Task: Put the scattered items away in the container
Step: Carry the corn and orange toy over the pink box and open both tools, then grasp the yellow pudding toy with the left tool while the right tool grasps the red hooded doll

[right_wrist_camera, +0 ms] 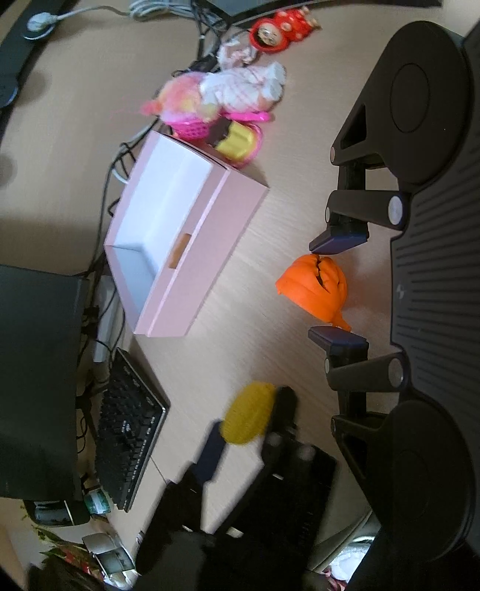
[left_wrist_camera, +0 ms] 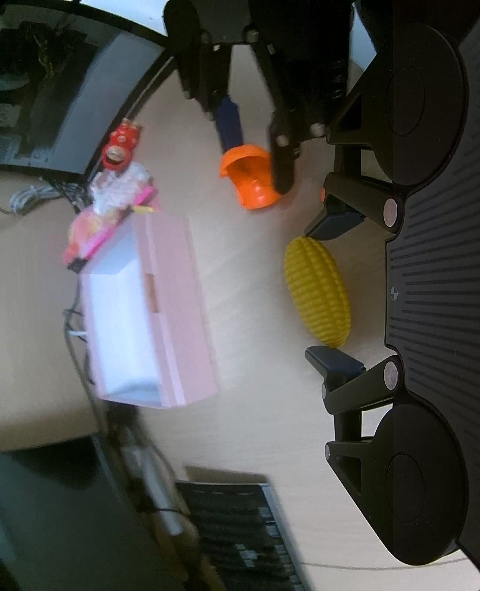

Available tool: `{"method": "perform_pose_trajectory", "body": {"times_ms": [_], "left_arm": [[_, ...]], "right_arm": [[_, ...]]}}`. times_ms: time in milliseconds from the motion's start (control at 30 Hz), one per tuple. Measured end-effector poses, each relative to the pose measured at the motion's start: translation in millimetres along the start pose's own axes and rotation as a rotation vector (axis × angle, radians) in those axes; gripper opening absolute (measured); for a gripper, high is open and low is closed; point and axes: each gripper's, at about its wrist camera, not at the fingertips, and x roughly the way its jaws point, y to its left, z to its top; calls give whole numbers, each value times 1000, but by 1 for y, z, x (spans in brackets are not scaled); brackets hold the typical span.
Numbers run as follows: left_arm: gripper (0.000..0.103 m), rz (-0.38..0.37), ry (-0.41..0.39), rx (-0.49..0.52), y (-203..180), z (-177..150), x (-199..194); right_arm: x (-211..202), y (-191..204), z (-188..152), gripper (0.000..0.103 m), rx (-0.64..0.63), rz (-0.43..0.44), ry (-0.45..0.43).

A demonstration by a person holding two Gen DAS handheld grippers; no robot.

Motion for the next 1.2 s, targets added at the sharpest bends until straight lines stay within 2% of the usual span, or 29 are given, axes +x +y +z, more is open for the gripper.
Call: {"method": "perform_pose_trajectory", "body": {"times_ms": [133,300,400,567,600,667,700,900,1000,1067,1100,1200], "left_arm": [[69,18,-72,11,5,35,4],[69,31,-151,-28,17,86,18],[69,29,-176,-43,20,117,32],[69,91,-190,-74,24,156,64],[72,100,-187,-82,25,160,70],[84,118,-174,-84,26,164,82],[86,132,-169,-85,26,165,89],[88,152,-110,-162,36,150,102],[94,146,-118,-170,29,136,93],[94,126,-130,-163,21,127,82],[94,111,-134,-157,15,123,77],[95,56,-134,-125,-5,112,67]], "right_arm": [[-8,-15,17,43,-13,-26,-51],[-7,-38,53,43,-45,-113,-174],[7,-52,76,43,-54,-139,-229],[43,-62,97,43,-114,-177,-253],[49,-65,98,45,-116,-173,-256],[59,-71,101,52,-111,-159,-258],[62,-74,102,57,-108,-153,-258],[62,-97,87,68,-50,-128,-246],[56,-113,66,68,14,-150,-227],[53,-125,50,68,47,-170,-206],[52,-130,43,67,57,-172,-198],[56,-140,36,41,62,-166,-177]]}}
